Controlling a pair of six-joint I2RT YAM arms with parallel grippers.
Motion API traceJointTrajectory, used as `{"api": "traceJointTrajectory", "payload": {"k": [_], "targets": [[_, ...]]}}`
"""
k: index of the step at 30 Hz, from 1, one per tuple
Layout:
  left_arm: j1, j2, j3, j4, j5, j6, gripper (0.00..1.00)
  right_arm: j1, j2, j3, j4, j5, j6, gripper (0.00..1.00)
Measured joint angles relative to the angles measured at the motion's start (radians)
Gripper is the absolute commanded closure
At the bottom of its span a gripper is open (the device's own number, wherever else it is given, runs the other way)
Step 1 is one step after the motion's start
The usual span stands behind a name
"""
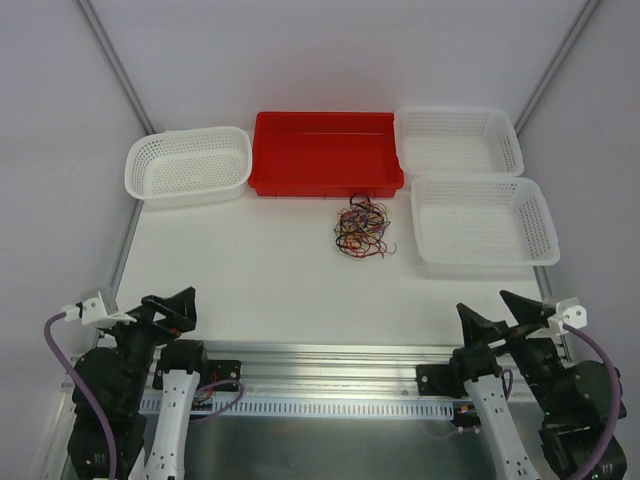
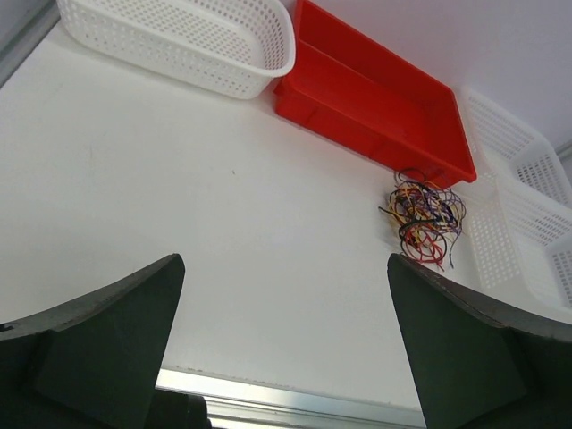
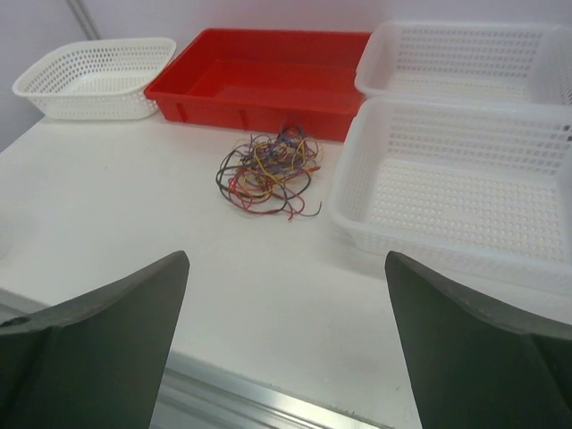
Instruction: Untangle the cables
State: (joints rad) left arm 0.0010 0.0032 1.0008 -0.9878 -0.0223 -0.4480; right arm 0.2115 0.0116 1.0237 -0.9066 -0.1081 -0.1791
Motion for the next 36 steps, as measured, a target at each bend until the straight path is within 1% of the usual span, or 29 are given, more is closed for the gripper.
{"api": "traceJointTrajectory", "payload": {"k": [4, 7, 9, 12, 15, 17, 20, 24, 27, 36], "targets": [[0.000, 0.000, -0.079, 0.000, -0.008, -0.068, 0.01, -0.001, 0.085, -0.020, -0.014, -0.066, 0.020, 0.03], [0.000, 0.005, -0.131, 0.006, 0.012, -0.095, 0.01, -0.001, 0.221, -0.042, -0.002, -0.142, 0.041, 0.03], [0.000, 0.024, -0.154, 0.017, 0.040, -0.097, 0.01, -0.002, 0.325, -0.069, 0.029, -0.222, 0.062, 0.03], [0.000, 0.114, -0.176, 0.048, 0.086, -0.090, 0.01, -0.001, 0.477, -0.105, 0.087, -0.308, 0.102, 0.03], [0.000, 0.228, -0.206, 0.099, 0.133, -0.073, 0.01, 0.016, 0.606, -0.126, 0.134, -0.315, 0.134, 0.03], [0.000, 0.286, -0.240, 0.147, 0.168, -0.057, 0.01, 0.044, 0.679, -0.127, 0.175, -0.290, 0.151, 0.03], [0.000, 0.332, -0.304, 0.221, 0.217, -0.037, 0.01, 0.103, 0.769, -0.126, 0.247, -0.230, 0.172, 0.03], [0.000, 0.354, -0.384, 0.314, 0.257, -0.005, 0.01, 0.176, 0.947, -0.099, 0.347, -0.127, 0.190, 0.03], [0.000, 0.357, -0.426, 0.364, 0.279, 0.011, 0.01, 0.206, 1.101, -0.067, 0.427, -0.066, 0.206, 0.03], [0.000, 0.363, -0.439, 0.430, 0.320, 0.029, 0.01, 0.272, 1.530, 0.100, 0.621, 0.162, 0.292, 0.01]]}}
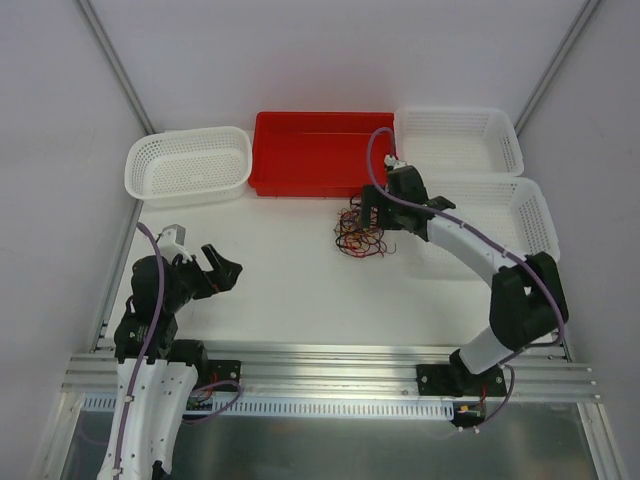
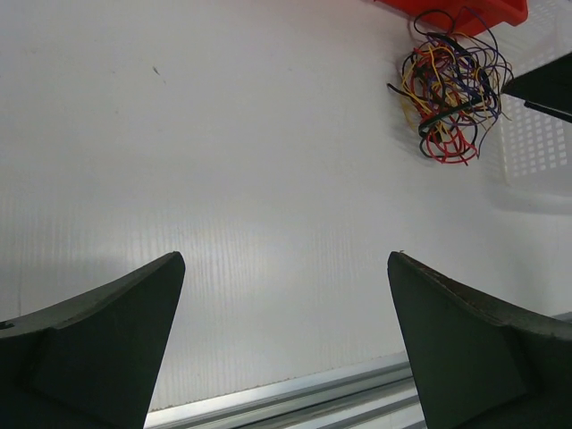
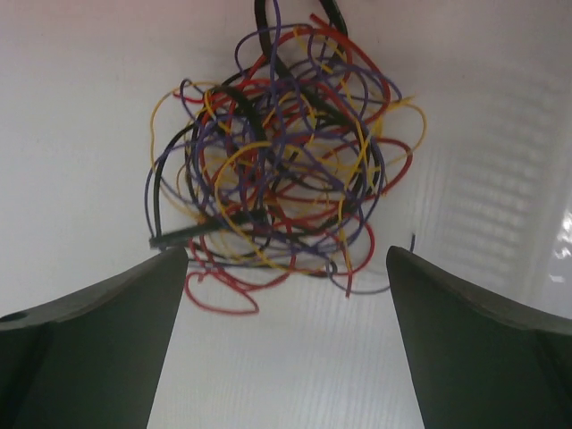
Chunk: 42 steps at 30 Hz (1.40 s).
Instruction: Untangle the cables
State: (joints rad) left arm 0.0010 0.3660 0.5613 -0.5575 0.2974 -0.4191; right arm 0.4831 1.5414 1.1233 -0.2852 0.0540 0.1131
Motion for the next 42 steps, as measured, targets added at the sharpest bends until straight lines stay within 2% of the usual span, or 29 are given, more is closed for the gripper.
{"api": "traceJointTrajectory", "payload": {"k": [2, 6, 9, 10, 11, 12, 17, 20, 26, 28, 29, 30, 33, 34, 36, 42], "targets": [[0.000, 0.000, -0.002, 0.001, 0.007, 0.001, 0.01, 0.010, 0.089, 0.045, 0.028, 0.039, 0.019, 0.01], [0.000, 0.000, -0.002, 0.002, 0.009, 0.001, 0.01, 0.032, 0.251, 0.117, 0.065, 0.089, 0.050, 0.14], [0.000, 0.004, -0.003, 0.002, 0.010, 0.002, 0.01, 0.057, 0.333, 0.152, 0.064, 0.104, 0.037, 0.34], [0.000, 0.007, -0.003, 0.003, 0.010, 0.002, 0.01, 0.069, 0.350, 0.159, 0.064, 0.108, 0.024, 0.50], [0.000, 0.011, -0.003, 0.003, 0.011, 0.003, 0.01, 0.084, 0.361, 0.163, 0.063, 0.111, 0.002, 0.60], [0.000, 0.015, -0.004, 0.003, 0.013, 0.004, 0.01, 0.101, 0.364, 0.163, 0.063, 0.110, -0.016, 0.74], [0.000, 0.033, -0.004, 0.004, 0.023, 0.008, 0.01, 0.192, 0.346, 0.156, 0.055, 0.077, -0.132, 0.90], [0.000, 0.045, -0.004, 0.005, 0.040, 0.010, 0.01, 0.246, 0.307, 0.135, 0.032, 0.003, -0.218, 0.99], [0.000, 0.080, -0.005, 0.023, 0.092, 0.013, 0.01, 0.350, 0.262, 0.132, -0.018, -0.186, -0.360, 0.98], [-0.002, 0.104, -0.006, 0.031, 0.116, 0.013, 0.01, 0.360, 0.262, 0.132, -0.033, -0.226, -0.380, 0.72], [-0.009, 0.118, -0.006, 0.035, 0.123, 0.013, 0.01, 0.359, 0.261, 0.132, -0.042, -0.234, -0.388, 0.66], [-0.017, 0.135, -0.008, 0.040, 0.130, 0.011, 0.01, 0.356, 0.258, 0.132, -0.049, -0.239, -0.391, 0.53], [-0.064, 0.193, -0.017, 0.061, 0.150, -0.016, 0.01, 0.346, 0.222, 0.117, -0.059, -0.239, -0.389, 0.34], [-0.084, 0.215, -0.022, 0.068, 0.152, -0.032, 0.01, 0.343, 0.196, 0.104, -0.060, -0.237, -0.385, 0.30], [-0.133, 0.258, -0.030, 0.088, 0.148, -0.069, 0.01, 0.338, 0.130, 0.075, -0.065, -0.227, -0.373, 0.26], [-0.318, 0.423, -0.035, 0.180, 0.076, -0.196, 0.01, 0.327, -0.119, -0.043, -0.051, -0.185, -0.303, 0.26]]}}
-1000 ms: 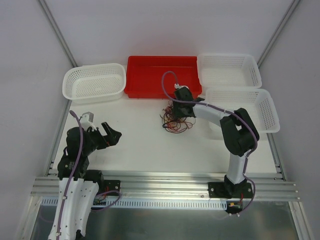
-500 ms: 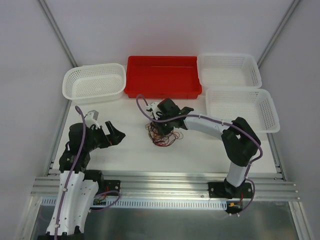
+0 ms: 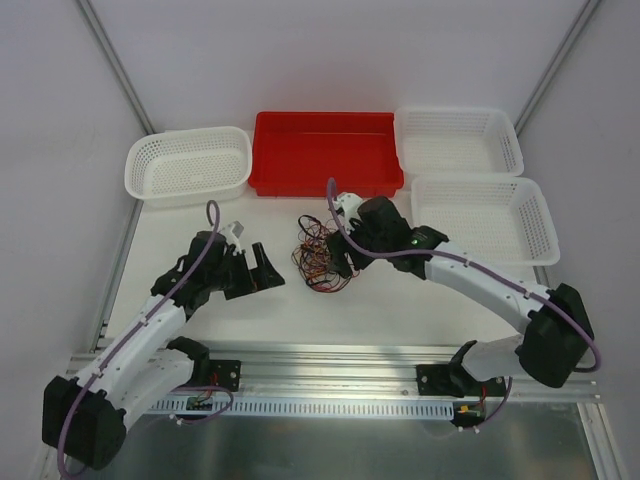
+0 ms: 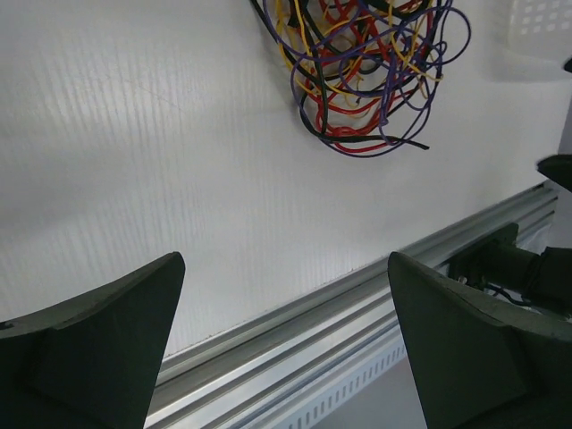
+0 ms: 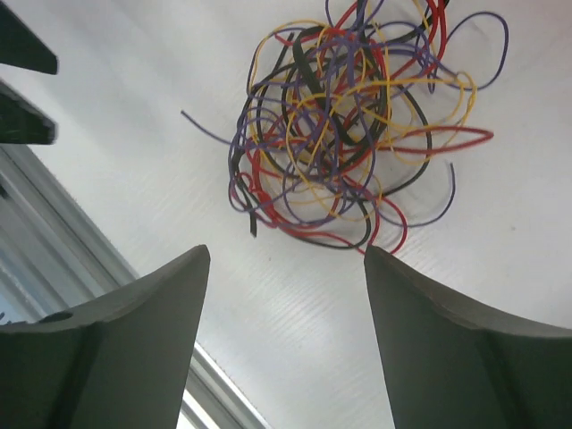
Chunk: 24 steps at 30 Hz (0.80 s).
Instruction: Untangle the cables
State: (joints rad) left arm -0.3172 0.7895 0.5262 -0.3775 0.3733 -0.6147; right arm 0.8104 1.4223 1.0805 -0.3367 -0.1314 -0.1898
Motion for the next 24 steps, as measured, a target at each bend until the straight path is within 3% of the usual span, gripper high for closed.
{"api": "traceJointTrajectory", "payload": {"k": [5, 9, 16, 19, 20, 23, 24], "targets": [[-0.159, 0.205, 0.076, 0.057, -0.133, -0.071, 0.01, -0.002, -0.129, -0.130, 0.045, -0.025, 0.027, 0.33], [-0.215, 0.380, 0.169, 0.114, -0.208, -0.108, 0.01, -0.002, -0.151, -0.248, 0.116, -0.063, 0.050, 0.40], [-0.254, 0.627, 0.306, 0.201, -0.274, -0.141, 0.06, -0.002, -0.189, -0.421, 0.264, -0.082, 0.111, 0.42], [-0.260, 0.719, 0.363, 0.222, -0.281, -0.145, 0.18, -0.002, -0.204, -0.468, 0.362, -0.083, 0.145, 0.42], [-0.260, 0.748, 0.380, 0.227, -0.283, -0.146, 0.30, -0.002, -0.204, -0.482, 0.404, -0.083, 0.160, 0.43], [-0.260, 0.816, 0.409, 0.241, -0.291, -0.161, 0.50, -0.002, -0.183, -0.511, 0.508, -0.093, 0.202, 0.44], [-0.260, 0.832, 0.415, 0.243, -0.298, -0.165, 0.64, -0.002, -0.165, -0.516, 0.542, -0.096, 0.214, 0.44]]}}
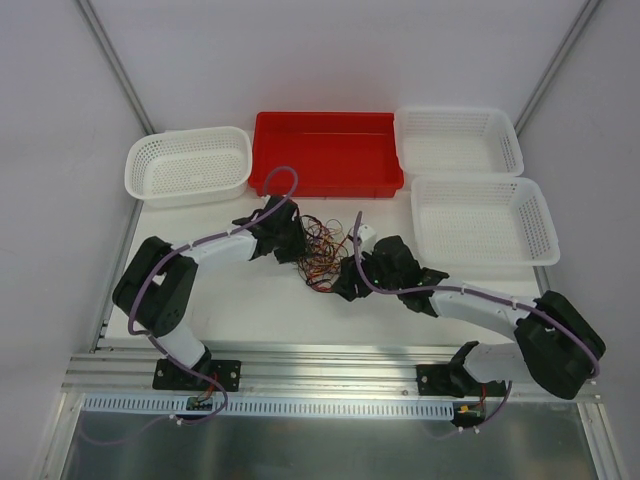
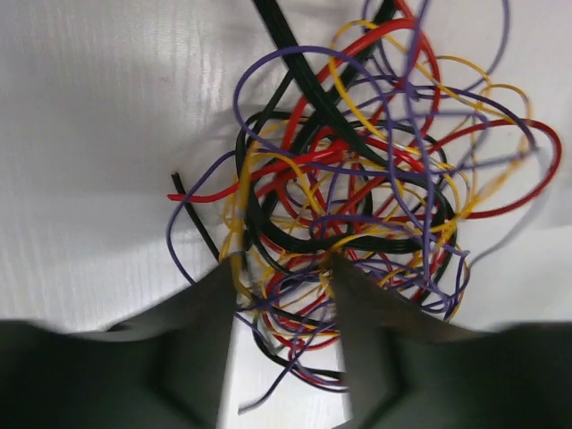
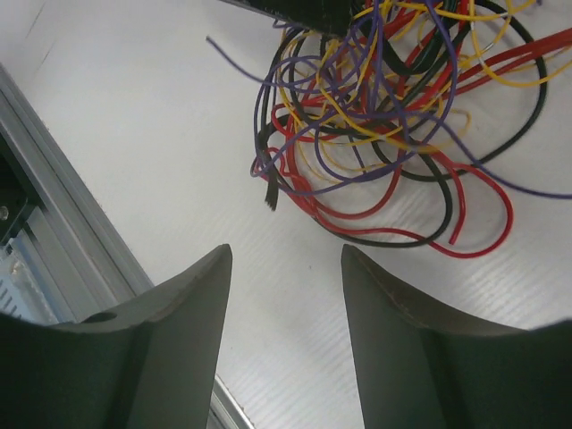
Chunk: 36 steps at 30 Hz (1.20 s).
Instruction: Untangle the cables
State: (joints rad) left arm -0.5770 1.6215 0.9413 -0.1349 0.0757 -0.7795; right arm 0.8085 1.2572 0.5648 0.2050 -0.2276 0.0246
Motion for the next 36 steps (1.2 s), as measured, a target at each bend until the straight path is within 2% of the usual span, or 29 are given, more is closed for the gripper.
{"api": "traceJointTrajectory", "payload": {"k": [2, 3, 5, 16, 27, 28, 31, 32, 34, 36], "targets": [[0.000, 0.024, 0.003, 0.003, -0.007, -0.008, 0.79, 0.000, 0.043, -0.008, 0.066, -0.008, 0.027, 0.46], [0.000, 0.032, 0.003, 0.004, -0.009, -0.019, 0.93, 0.000, 0.065, -0.013, 0.098, -0.013, 0.039, 0.47], [0.000, 0.042, 0.003, 0.004, -0.012, -0.027, 1.00, 0.000, 0.102, -0.021, 0.143, -0.021, 0.056, 0.48], [0.000, 0.045, 0.002, 0.008, -0.015, -0.057, 1.00, 0.000, 0.233, -0.015, 0.240, -0.024, 0.068, 0.53], [0.002, 0.040, -0.018, 0.026, -0.015, -0.078, 1.00, 0.000, 0.285, -0.014, 0.311, -0.024, 0.061, 0.54], [0.002, 0.038, -0.021, 0.026, -0.016, -0.080, 1.00, 0.000, 0.290, -0.013, 0.319, -0.024, 0.061, 0.55], [0.002, 0.033, -0.025, 0.026, -0.016, -0.090, 1.00, 0.000, 0.307, -0.008, 0.331, -0.024, 0.051, 0.73], [0.002, 0.032, -0.026, 0.027, -0.016, -0.093, 1.00, 0.000, 0.311, -0.006, 0.333, -0.024, 0.047, 0.84], [0.003, 0.027, -0.029, 0.028, -0.019, -0.097, 1.00, 0.000, 0.311, -0.006, 0.333, -0.025, 0.043, 0.96], [0.005, 0.021, -0.037, 0.031, -0.028, -0.100, 1.00, 0.000, 0.302, -0.007, 0.326, -0.023, 0.037, 0.99]]}}
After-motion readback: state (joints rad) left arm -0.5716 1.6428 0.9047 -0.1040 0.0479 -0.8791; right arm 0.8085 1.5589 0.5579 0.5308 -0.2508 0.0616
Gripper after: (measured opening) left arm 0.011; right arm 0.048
